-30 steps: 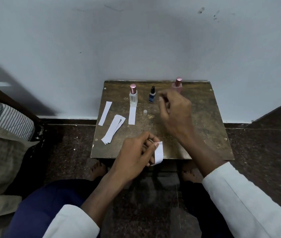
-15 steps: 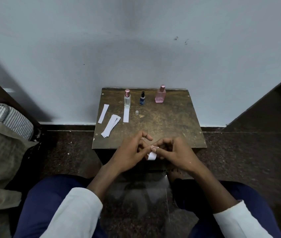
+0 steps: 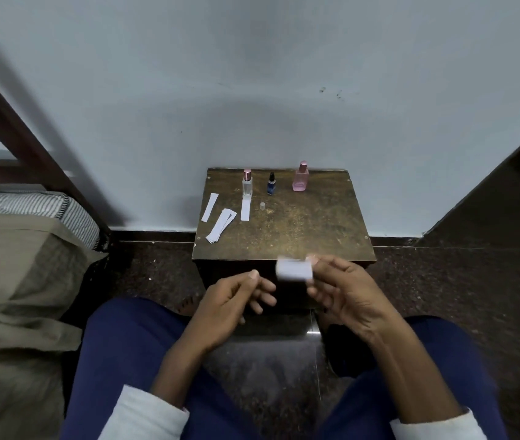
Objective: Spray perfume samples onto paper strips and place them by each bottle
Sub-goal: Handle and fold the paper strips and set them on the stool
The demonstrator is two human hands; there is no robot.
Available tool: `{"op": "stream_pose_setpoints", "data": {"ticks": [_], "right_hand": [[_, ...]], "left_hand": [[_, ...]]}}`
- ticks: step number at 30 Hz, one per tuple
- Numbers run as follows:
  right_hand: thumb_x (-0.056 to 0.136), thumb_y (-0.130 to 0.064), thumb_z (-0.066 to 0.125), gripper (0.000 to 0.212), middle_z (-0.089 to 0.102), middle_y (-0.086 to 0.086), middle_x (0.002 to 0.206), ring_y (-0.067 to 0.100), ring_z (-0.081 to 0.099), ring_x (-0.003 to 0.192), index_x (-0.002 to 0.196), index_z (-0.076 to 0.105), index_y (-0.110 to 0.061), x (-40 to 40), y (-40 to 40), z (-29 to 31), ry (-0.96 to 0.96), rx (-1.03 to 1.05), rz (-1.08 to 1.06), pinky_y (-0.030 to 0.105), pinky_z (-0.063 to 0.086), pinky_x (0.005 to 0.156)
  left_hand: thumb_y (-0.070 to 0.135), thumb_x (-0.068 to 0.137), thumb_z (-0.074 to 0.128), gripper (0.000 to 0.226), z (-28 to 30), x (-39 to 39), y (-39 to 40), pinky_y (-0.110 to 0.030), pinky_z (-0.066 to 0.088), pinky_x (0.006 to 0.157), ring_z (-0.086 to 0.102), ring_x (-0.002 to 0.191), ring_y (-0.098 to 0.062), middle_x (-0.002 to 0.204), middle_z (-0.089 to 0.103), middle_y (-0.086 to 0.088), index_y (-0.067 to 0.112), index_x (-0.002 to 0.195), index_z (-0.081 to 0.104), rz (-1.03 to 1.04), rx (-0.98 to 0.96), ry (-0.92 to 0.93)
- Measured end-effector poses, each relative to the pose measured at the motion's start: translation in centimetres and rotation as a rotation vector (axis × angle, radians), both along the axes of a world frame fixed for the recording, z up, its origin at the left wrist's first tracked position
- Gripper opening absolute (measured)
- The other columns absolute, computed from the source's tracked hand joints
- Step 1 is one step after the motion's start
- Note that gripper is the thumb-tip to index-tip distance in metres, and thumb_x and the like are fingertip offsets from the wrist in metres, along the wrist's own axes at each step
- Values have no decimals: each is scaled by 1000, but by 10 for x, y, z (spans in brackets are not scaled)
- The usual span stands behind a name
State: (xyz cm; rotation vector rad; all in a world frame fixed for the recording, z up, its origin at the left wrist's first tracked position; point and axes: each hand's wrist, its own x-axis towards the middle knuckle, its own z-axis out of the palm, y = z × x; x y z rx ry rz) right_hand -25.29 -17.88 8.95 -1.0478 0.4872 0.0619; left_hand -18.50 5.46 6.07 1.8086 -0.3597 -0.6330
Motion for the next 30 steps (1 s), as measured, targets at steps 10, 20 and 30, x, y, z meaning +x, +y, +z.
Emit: {"op": "stream_pose_setpoints", "data": {"ticks": [10,20,30], "right_hand": [[90,-7,70,8,66,4,79,6,65,63,98,71,-6,8,-21,-6,-4,342,40,15,58,56],[90,3,71,11,69,13,74,12,71,62,84,73,-6,17,-23,-26,102,108,234,19,61,60],[86,-10,83,13,77,5,72,15,74,64,76,77,-16,25,-34,-59,293,-988,405,31,64,63]], "left_hand": [[49,108,53,23,-52,29,-8,-41,61,89,70,88,1,90,76,21,37,106,73,-108,629,-254],[37,110,54,24,-60,36,-28,-31,55,77,70,79,-4,78,75,14,36,93,71,-88,485,-224],[45,113,43,43,-52,38,-35,-13,47,64,76,80,-9,93,83,9,25,105,80,96,261,41]]}}
